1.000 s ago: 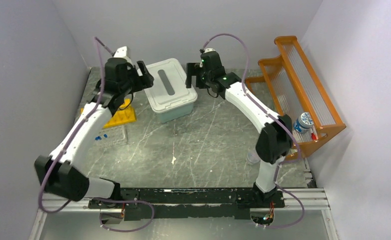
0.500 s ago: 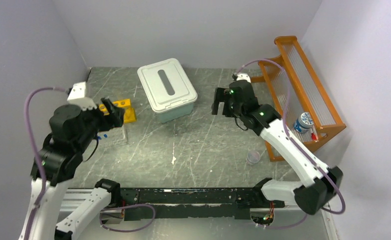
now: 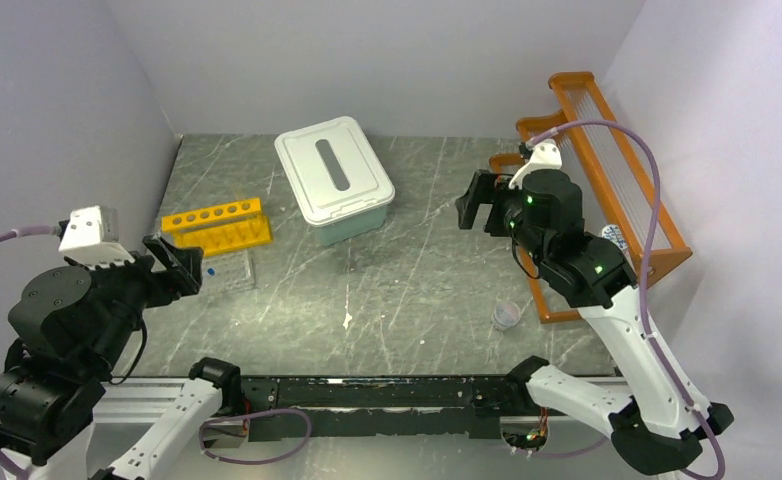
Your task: Organize the chemistry lab equipment
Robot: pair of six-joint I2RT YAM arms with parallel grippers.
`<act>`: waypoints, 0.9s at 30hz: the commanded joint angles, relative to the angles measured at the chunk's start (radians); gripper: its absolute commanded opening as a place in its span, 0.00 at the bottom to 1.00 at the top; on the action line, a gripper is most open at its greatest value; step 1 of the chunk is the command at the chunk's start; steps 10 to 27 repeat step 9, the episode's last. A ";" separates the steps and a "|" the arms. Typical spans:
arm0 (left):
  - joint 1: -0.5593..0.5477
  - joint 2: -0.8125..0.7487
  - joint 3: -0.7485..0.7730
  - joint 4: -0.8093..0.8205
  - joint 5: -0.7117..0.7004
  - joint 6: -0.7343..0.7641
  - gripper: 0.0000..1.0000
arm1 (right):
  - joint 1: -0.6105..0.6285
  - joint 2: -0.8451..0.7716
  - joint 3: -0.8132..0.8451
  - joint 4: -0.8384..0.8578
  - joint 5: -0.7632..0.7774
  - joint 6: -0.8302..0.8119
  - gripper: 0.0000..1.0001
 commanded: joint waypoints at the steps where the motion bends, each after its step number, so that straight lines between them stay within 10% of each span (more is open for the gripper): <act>1: 0.003 0.008 0.023 -0.079 -0.024 0.014 0.85 | 0.004 0.003 0.005 -0.038 0.013 -0.030 1.00; 27: 0.003 0.002 -0.012 -0.055 -0.007 0.002 0.86 | 0.004 0.018 -0.036 -0.001 -0.002 -0.049 1.00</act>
